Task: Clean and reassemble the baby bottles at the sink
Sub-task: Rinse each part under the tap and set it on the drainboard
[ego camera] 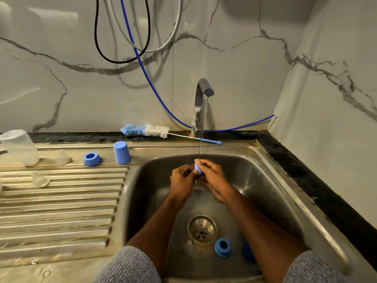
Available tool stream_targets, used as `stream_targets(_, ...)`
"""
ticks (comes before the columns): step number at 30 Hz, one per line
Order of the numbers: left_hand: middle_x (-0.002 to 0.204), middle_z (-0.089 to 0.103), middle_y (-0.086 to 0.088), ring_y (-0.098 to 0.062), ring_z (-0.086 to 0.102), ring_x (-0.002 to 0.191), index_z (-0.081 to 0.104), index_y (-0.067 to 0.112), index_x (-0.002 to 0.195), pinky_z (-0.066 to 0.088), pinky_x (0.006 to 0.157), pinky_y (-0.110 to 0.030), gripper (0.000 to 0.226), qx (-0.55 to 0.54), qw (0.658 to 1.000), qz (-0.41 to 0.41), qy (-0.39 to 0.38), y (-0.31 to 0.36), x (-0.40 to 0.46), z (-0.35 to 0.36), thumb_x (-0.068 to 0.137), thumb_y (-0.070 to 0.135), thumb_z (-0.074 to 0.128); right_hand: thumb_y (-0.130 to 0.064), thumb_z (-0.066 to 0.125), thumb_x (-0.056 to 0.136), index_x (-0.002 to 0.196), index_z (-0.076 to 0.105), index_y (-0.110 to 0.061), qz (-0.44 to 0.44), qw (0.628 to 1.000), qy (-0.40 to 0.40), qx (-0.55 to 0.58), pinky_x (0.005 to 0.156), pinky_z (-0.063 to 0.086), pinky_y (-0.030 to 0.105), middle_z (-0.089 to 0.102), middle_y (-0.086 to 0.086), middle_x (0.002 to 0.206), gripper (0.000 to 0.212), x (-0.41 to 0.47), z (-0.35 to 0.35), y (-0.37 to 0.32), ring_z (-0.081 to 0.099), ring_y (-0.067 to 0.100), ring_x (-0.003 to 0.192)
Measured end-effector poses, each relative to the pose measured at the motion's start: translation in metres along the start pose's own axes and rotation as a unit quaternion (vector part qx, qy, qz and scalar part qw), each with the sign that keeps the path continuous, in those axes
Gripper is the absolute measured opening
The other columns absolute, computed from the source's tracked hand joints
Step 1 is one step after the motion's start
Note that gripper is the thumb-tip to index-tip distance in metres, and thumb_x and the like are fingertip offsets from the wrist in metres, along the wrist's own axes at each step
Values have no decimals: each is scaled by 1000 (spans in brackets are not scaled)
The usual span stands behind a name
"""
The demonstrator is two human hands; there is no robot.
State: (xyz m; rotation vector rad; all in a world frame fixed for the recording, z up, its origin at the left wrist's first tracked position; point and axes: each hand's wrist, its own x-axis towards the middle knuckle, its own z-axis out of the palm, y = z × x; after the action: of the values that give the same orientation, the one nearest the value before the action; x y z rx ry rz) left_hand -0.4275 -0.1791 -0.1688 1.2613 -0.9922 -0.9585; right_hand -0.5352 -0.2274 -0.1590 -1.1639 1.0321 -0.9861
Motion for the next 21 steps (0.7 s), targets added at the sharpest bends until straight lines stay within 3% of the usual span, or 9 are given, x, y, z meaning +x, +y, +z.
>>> stream_targets(4, 95, 75, -21, -35, 72, 94, 73, -2, 101, 59, 88, -45, 15, -64, 997, -35, 20, 1, 2, 1, 98, 1, 58, -16, 50, 104, 123, 69, -20, -2, 999, -35, 39, 92, 58, 40, 68, 7, 121, 27, -6, 3, -3, 66, 25, 112)
stream_targets(7, 96, 75, -17, -29, 73, 94, 73, 2, 103, 60, 88, -44, 16, -30, 999, -12, 1, 1, 3, -1, 99, 4, 58, -16, 48, 104, 119, 70, -20, -7, 998, -40, 40, 91, 59, 40, 69, 5, 119, 27, -8, 2, -5, 66, 23, 111)
stream_targets(12, 93, 76, -7, -16, 72, 87, 72, 4, 105, 57, 76, -25, 17, -31, 998, 21, -53, 1, 1, -7, 101, 5, 55, -16, 48, 103, 103, 72, -16, 10, 997, 12, 81, 75, 56, 33, 72, 9, 109, 25, -1, 11, -9, 68, 22, 96)
stream_targets(15, 96, 75, -15, -20, 72, 87, 68, -3, 105, 61, 77, -27, 21, -149, 987, -38, -44, 5, 3, -2, 103, 2, 48, -21, 45, 103, 105, 72, -9, 52, 986, -4, 160, 69, 54, 36, 70, 18, 104, 30, 3, 8, -12, 66, 25, 83)
stream_targets(18, 104, 73, -25, -28, 74, 89, 63, -8, 116, 62, 82, -31, 29, -270, 955, -117, -34, 11, 5, 0, 107, 6, 39, -25, 44, 105, 118, 71, -9, 65, 979, -45, 187, 84, 57, 40, 72, 19, 113, 34, 4, 0, -9, 70, 27, 94)
stream_targets(21, 104, 73, -27, -29, 75, 87, 59, -10, 121, 63, 80, -32, 30, -292, 945, -148, -16, 12, 5, -1, 108, 9, 39, -19, 46, 105, 117, 72, -11, 53, 984, -36, 167, 72, 59, 30, 73, 17, 112, 30, 3, 0, -9, 72, 22, 91)
